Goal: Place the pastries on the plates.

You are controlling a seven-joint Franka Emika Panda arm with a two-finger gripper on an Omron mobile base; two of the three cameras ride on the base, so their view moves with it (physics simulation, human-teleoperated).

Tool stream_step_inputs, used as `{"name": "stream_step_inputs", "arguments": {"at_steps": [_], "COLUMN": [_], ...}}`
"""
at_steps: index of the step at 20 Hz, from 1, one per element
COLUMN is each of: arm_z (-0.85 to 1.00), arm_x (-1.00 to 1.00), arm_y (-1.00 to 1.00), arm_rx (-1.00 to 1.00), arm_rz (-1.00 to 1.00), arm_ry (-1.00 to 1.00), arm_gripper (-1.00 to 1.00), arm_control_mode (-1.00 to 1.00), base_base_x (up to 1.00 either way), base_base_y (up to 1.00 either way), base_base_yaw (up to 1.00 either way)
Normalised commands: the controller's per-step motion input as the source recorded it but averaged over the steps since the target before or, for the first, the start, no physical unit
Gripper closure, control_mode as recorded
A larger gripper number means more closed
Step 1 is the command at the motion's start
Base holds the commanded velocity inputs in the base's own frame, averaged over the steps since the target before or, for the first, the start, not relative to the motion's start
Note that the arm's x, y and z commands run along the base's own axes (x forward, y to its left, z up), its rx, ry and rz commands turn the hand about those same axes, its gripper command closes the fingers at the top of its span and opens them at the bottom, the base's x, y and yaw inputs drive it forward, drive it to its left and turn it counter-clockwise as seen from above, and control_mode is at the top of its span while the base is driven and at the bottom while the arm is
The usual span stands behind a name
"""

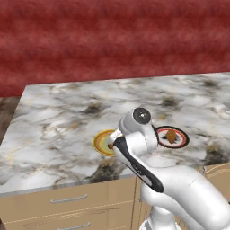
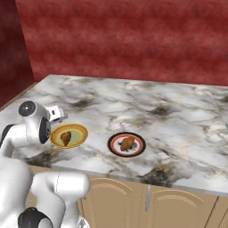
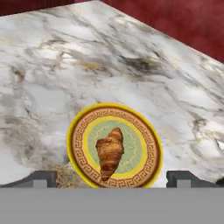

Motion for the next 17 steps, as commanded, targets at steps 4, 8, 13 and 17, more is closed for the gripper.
{"name": "stream_step_inputs", "arguments": {"at_steps": [4, 8, 13, 17], "arm_z": [0.54, 0.62, 0.66, 0.62], "arm_x": [-0.71, -0.59, -0.39, -0.27], "arm_y": [0.19, 0.36, 0.54, 0.67], "arm_rx": [-0.06, -0.07, -0.10, -0.11], "arm_rz": [0.02, 0.01, 0.00, 0.00], "arm_ry": [-0.35, -0.27, -0.19, -0.14], "arm_gripper": [-1.00, -1.00, -1.00, -1.00], "arm_control_mode": [-1.00, -1.00, -1.00, -1.00], "base_base_x": [0.00, 0.00, 0.00, 0.00], "base_base_y": [0.00, 0.00, 0.00, 0.00], "base_base_yaw": [0.00, 0.00, 0.00, 0.00]}}
